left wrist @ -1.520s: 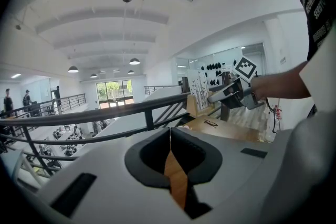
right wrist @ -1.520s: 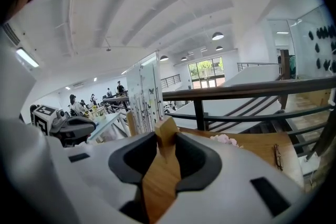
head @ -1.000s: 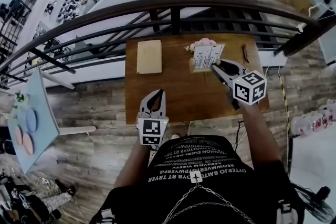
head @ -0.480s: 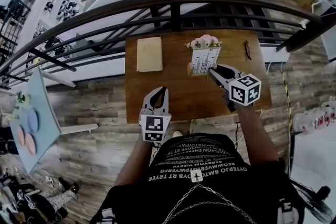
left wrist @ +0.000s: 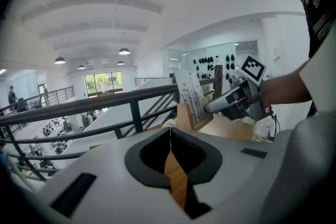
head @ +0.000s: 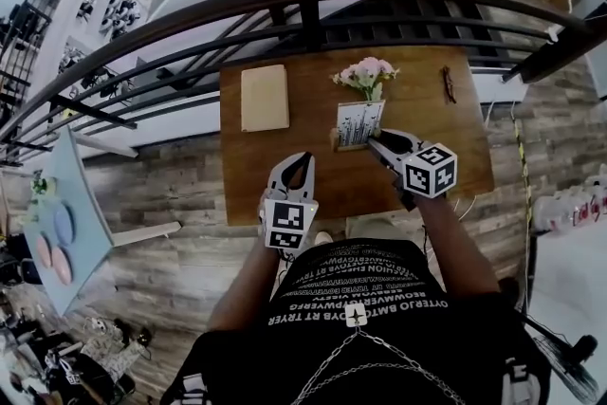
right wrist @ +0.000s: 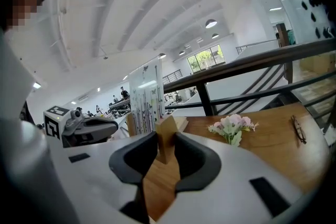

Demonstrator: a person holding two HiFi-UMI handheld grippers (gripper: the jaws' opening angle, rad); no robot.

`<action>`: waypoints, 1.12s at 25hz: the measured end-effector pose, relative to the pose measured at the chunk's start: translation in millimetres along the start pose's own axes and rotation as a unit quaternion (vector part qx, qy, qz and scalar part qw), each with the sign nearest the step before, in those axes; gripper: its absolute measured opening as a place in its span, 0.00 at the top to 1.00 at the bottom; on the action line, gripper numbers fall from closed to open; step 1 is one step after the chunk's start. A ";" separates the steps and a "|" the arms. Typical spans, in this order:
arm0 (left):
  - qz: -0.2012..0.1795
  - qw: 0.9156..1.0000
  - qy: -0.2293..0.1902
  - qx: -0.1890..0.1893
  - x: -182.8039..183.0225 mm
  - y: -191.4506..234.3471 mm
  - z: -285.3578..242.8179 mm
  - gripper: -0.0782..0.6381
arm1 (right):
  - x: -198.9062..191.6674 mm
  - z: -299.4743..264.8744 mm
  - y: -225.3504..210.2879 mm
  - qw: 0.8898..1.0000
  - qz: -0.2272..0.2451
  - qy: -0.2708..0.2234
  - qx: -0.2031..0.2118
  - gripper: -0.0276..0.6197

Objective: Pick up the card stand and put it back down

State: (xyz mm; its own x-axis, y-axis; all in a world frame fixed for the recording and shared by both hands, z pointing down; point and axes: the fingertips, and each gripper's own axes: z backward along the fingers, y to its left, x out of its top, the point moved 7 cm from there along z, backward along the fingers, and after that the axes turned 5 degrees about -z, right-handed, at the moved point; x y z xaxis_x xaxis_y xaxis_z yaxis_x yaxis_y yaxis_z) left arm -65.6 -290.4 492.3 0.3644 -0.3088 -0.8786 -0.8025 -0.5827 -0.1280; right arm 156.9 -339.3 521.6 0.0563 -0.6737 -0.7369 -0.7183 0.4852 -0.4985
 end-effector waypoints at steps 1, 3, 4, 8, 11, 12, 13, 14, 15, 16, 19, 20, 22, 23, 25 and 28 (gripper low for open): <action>-0.001 1.000 0.002 0.000 0.6 0.3 -2.9 0.85 | -2.9 -2.2 -4.5 1.000 -0.002 0.004 -0.001 0.78; -0.001 1.000 0.006 0.000 2.6 0.6 -8.4 0.85 | -7.9 -6.2 -14.0 1.000 -0.007 0.010 -0.002 0.78; 0.000 1.000 0.007 0.001 3.8 0.7 -10.9 0.85 | -10.3 -8.4 -18.9 1.000 -0.010 0.012 -0.002 0.78; 0.000 1.000 0.016 0.009 4.0 1.6 -17.4 0.85 | -19.7 -19.1 -36.8 1.000 -0.022 0.021 -0.002 0.78; 0.005 0.999 0.027 0.019 -1.5 2.8 -19.1 0.85 | -27.2 -28.0 -49.5 0.999 -0.031 0.028 0.000 0.78; 0.006 0.999 0.031 0.022 -3.0 3.7 -18.8 0.85 | -29.4 -31.8 -53.4 0.999 -0.036 0.030 0.001 0.78; 0.007 0.999 0.035 0.025 -3.9 4.6 -18.7 0.85 | -31.2 -35.6 -57.4 0.999 -0.040 0.032 0.002 0.79; 0.008 0.999 0.039 0.028 -4.3 5.5 -19.0 0.85 | -32.4 -39.2 -61.7 0.999 -0.042 0.034 0.002 0.79; 0.009 0.999 0.043 0.030 -4.5 6.2 -19.6 0.85 | -33.8 -42.6 -66.3 0.998 -0.042 0.037 0.001 0.80; 0.011 0.998 0.047 0.032 -4.9 6.6 -20.3 0.85 | -36.0 -45.9 -71.3 0.998 -0.041 0.040 -0.001 0.80; 0.016 0.997 0.058 0.038 -9.1 7.4 -21.7 0.85 | -52.8 -60.3 -88.3 0.997 -0.048 0.060 -0.004 0.81; 0.018 0.997 0.061 0.040 -11.2 7.8 -21.9 0.85 | -61.3 -66.6 -94.5 0.996 -0.056 0.067 -0.003 0.82; 0.020 0.997 0.066 0.043 -14.6 8.3 -21.9 0.85 | -77.9 -78.0 -106.6 0.994 -0.072 0.078 -0.005 0.82; 0.021 0.996 0.069 0.044 -16.1 8.3 -21.5 0.85 | -84.8 -82.1 -112.2 0.994 -0.077 0.081 -0.009 0.82; 0.022 0.996 0.078 0.045 -19.9 8.2 -19.7 0.85 | -96.6 -88.5 -121.9 0.993 -0.082 0.086 -0.020 0.82; 0.026 0.994 0.092 0.050 -27.2 10.1 -16.8 0.85 | -110.9 -98.7 -132.3 0.992 -0.085 0.093 -0.028 0.82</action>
State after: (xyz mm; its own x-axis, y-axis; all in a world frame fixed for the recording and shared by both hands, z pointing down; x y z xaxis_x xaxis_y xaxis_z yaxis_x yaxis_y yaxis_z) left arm -75.7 -300.4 522.6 0.3936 -0.4753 -0.7869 -0.8625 -0.4871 -0.1373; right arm 177.2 -383.8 714.3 0.0553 -0.8372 -0.5441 -0.7466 0.3271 -0.5793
